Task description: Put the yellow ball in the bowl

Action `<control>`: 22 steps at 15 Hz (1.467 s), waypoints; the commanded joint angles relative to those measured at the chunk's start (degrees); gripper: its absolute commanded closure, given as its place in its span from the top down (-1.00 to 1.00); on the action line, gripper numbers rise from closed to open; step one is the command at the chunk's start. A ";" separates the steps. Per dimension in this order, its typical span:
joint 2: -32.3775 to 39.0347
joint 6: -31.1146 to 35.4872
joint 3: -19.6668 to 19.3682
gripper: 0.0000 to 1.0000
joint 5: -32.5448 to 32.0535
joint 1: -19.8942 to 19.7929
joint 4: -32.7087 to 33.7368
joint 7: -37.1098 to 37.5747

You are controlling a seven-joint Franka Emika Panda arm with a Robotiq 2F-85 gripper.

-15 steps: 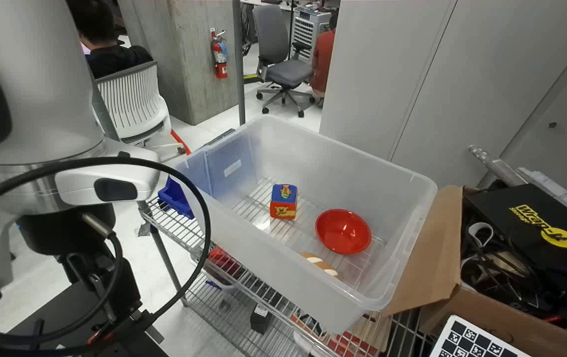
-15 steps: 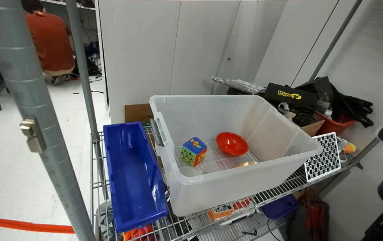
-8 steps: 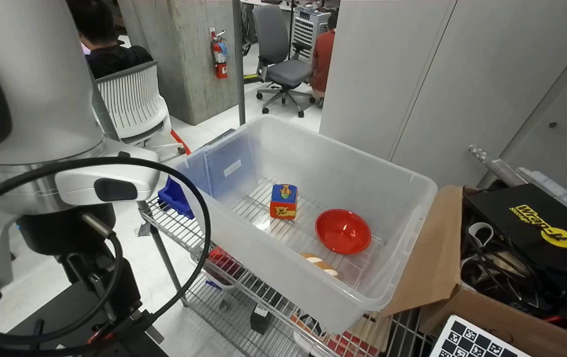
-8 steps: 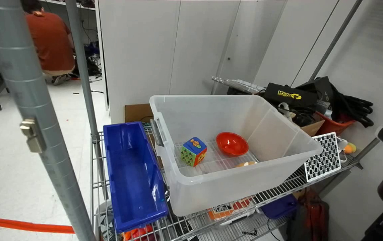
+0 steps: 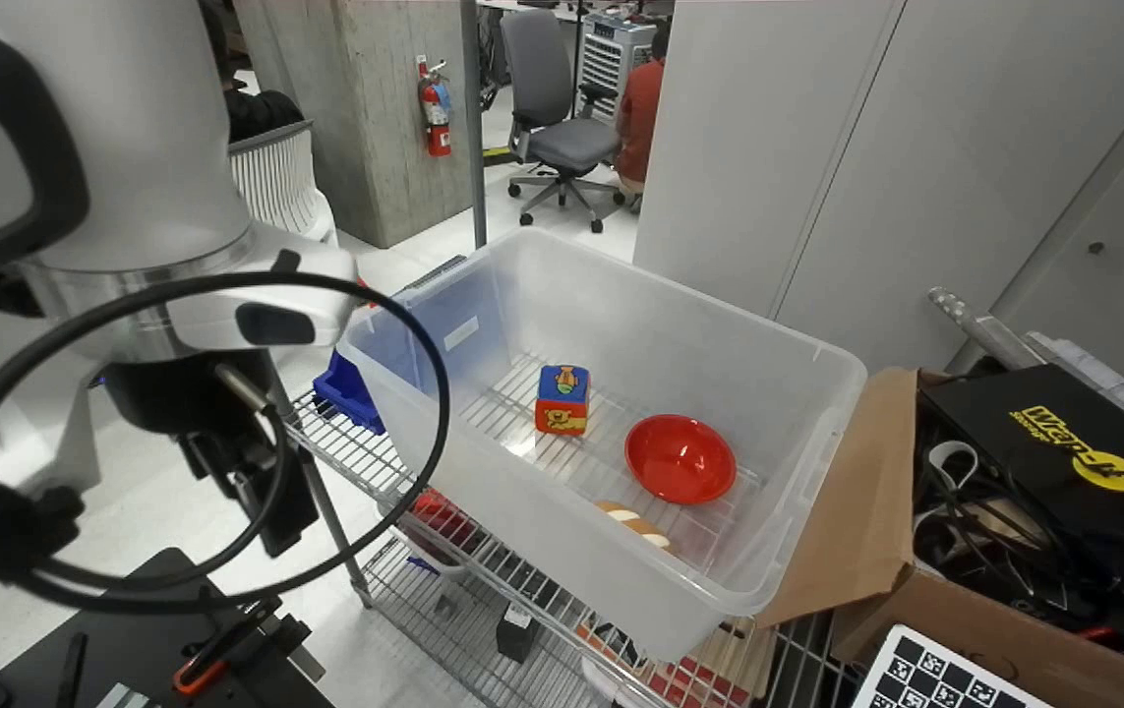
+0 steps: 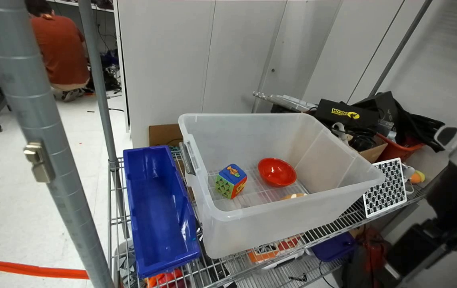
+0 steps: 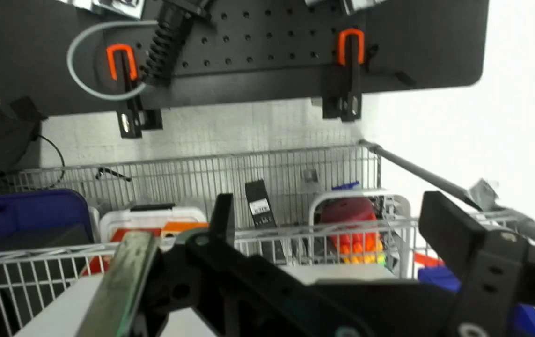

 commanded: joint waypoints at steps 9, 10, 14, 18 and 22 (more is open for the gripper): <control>24.70 21.49 -1.55 1.00 16.45 1.01 23.60 -1.90; 27.30 22.27 -1.45 1.00 16.73 0.67 26.19 -2.01; 37.42 22.66 -0.75 1.00 18.59 -0.64 36.38 -2.23; 48.57 20.63 0.80 1.00 22.43 -2.82 46.46 -2.65; 59.86 16.71 0.14 1.00 19.81 -3.73 55.64 1.98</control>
